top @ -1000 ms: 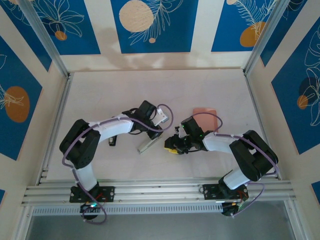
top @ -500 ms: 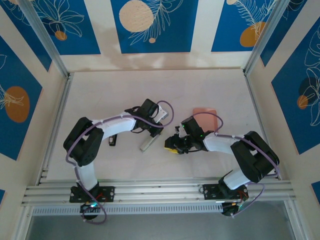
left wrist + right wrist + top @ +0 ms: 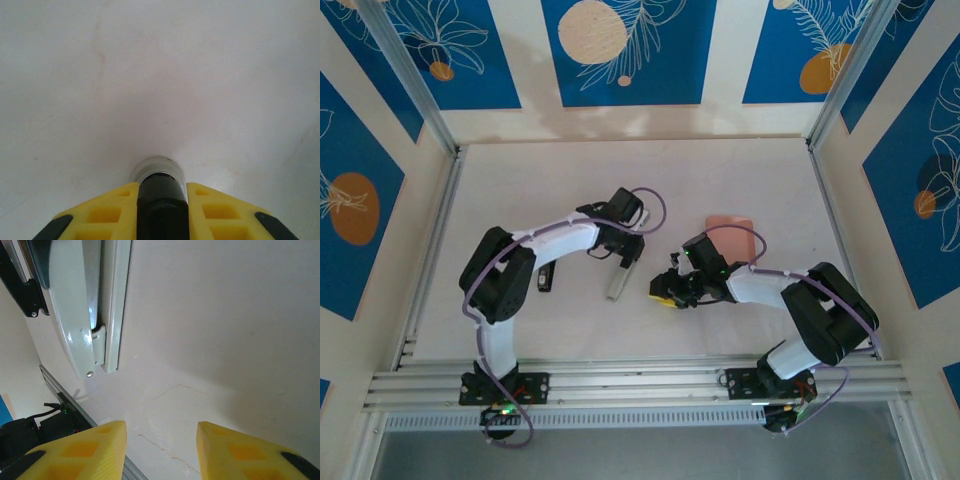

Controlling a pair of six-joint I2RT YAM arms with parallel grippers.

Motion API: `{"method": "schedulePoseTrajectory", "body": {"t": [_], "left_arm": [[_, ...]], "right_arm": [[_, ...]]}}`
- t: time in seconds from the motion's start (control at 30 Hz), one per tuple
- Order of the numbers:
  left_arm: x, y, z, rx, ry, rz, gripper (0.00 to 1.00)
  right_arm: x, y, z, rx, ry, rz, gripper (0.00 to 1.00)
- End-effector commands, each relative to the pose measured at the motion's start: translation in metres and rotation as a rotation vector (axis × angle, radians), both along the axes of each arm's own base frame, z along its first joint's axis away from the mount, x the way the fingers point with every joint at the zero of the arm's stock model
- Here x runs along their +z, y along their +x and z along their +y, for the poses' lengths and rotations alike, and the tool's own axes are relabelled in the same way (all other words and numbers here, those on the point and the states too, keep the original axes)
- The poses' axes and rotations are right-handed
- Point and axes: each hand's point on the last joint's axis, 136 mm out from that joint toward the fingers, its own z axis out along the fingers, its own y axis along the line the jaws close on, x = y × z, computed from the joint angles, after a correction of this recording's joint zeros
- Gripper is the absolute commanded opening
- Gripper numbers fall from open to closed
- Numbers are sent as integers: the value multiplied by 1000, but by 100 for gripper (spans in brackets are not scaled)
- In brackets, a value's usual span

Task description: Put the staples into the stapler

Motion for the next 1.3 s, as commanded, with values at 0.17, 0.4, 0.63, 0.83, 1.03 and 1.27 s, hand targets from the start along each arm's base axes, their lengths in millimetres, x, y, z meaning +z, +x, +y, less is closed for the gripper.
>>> {"method": "schedulePoseTrajectory", "body": {"t": [0.17,0.4,0.63,0.83,1.03,1.27], "left_arm": [[-12,23,50,359,98,54,22],[-11,54,56,488,58,39,27],[-1,77,54,496,73,2,44],[24,80,59,474,82,-43,64],[72,64,93,454,119,-123,70],[90,23,175,536,134,-92,70]], "right_arm": [[-1,-6,-1,14,-11,1,42],[-2,-8,-2,15,-15,3,42],[-2,-10,-5,10,-24,-3,42],[1,-10,-7,11,-33,-16,43],[1,-10,-9,17,-48,-20,43],[0,-7,-6,31,-53,-23,44]]}}
